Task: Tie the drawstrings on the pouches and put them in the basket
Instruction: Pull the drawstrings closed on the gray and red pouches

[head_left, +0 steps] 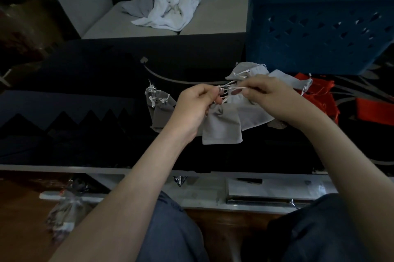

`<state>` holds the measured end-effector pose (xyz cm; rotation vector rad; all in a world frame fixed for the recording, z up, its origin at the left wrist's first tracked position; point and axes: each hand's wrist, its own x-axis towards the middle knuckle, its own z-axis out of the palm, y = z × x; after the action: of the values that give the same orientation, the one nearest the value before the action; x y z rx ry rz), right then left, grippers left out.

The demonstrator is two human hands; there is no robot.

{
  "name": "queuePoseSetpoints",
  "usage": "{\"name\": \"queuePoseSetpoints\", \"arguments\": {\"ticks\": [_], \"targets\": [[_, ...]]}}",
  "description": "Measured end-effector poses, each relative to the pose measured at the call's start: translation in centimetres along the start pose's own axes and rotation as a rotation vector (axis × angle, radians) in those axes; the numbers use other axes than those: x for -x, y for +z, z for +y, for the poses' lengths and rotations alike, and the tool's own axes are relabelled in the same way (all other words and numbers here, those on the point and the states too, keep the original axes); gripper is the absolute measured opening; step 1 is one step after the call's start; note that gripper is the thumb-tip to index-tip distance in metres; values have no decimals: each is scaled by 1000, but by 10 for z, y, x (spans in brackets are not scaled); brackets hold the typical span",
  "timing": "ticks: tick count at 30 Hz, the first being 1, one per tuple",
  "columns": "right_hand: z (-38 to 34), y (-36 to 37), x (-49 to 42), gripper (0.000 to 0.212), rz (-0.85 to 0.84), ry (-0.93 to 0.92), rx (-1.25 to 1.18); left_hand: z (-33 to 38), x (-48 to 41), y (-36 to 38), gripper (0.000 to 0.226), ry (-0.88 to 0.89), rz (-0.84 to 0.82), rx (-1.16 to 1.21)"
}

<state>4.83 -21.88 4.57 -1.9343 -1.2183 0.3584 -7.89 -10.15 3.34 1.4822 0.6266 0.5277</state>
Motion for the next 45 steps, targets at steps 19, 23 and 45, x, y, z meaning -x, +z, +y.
{"name": "queuePoseSetpoints", "arguments": {"ticks": [19,23,45], "targets": [[-4,4,5,33,-175,215,-73,0,-2,6,19,31,-75,-146],[-6,10,3,32,-101,232,-345,3,0,9,10,15,-12,-89],[-8,32,4,24,221,-34,-302,2,6,11,20,126,-111,-155]]}}
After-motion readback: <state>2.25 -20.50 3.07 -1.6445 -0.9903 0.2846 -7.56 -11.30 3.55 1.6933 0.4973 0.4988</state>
